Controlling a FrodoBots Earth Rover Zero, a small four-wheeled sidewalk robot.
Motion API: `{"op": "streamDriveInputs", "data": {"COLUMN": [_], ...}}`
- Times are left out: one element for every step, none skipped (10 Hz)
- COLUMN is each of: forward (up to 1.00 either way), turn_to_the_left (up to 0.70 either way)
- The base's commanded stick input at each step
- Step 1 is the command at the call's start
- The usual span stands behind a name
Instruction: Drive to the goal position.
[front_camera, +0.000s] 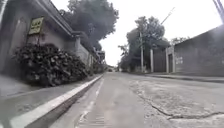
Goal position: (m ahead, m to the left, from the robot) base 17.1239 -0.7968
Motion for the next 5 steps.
{"op": "streamDriveInputs", "data": {"forward": [0.7, 0.7, 0.7, 0.7, 0.7], "turn_to_the_left": [0.0, 0.0, 0.0, 0.0, 0.0]}}
